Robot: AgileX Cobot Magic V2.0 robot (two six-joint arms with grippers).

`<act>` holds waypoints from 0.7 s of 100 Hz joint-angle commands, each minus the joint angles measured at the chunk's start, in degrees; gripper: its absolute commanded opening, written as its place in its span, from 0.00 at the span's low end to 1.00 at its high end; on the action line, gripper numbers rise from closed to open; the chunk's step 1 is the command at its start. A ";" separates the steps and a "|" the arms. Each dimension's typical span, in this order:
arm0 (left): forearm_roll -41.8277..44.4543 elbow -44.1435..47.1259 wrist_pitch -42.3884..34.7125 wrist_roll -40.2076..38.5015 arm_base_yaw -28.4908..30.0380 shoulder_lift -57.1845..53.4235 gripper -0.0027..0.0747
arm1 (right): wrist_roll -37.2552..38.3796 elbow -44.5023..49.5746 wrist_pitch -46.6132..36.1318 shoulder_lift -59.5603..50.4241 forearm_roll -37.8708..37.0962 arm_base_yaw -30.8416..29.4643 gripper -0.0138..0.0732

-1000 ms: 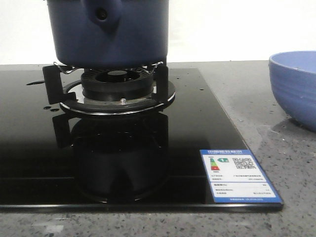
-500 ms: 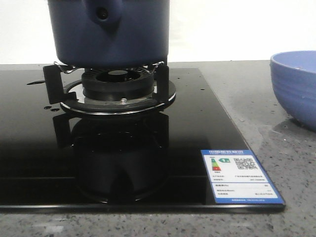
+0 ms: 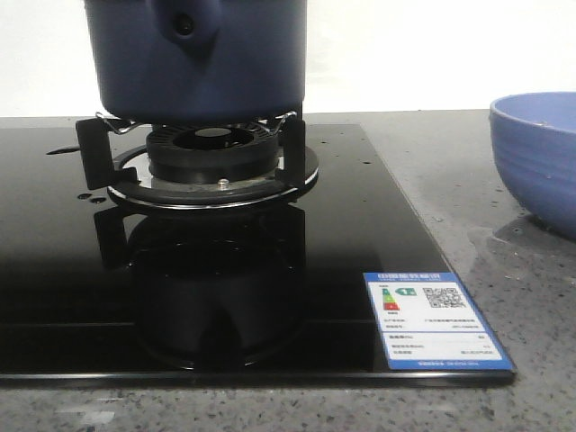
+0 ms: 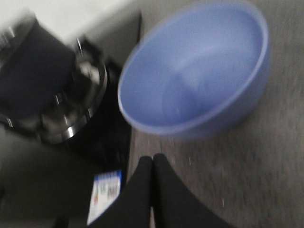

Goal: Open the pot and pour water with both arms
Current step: 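Grasp the purple lid knob with the left gripper and lift the lid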

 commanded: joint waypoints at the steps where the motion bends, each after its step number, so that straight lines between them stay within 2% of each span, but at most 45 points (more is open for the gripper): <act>1: -1.29 -5.21 0.93 3.11 -2.65 4.55 0.01 | -1.81 -5.19 6.10 6.55 0.95 0.39 0.08; 6: -1.29 -6.89 2.69 6.74 -4.15 6.61 0.01 | -2.90 -6.56 9.55 9.22 2.06 0.42 0.08; 14: -1.70 -9.34 7.76 13.33 -6.73 10.27 0.01 | -10.44 -7.77 12.56 12.61 8.49 0.42 0.08; 23: -4.53 -12.12 13.45 21.54 -9.47 14.72 0.01 | -19.54 -7.91 11.78 14.40 18.25 0.42 0.08; 32: -10.53 -14.47 17.65 30.93 -11.41 19.12 0.01 | -27.47 -7.91 9.25 14.79 24.78 0.42 0.08; 42: -16.86 -17.00 19.51 38.24 -11.99 23.30 0.01 | -34.25 -8.00 5.86 14.79 26.85 0.42 0.08; 53: -18.18 -20.60 19.51 42.86 -11.99 27.05 0.02 | -39.95 -8.81 5.05 14.79 26.85 0.42 0.09; 60: -18.09 -22.99 19.53 44.63 -11.99 29.21 0.10 | -41.26 -9.43 4.42 14.79 26.85 0.42 0.09; 70: -17.51 -26.16 19.64 45.45 -11.99 32.15 0.35 | -42.94 -10.05 3.04 14.79 26.90 0.42 0.09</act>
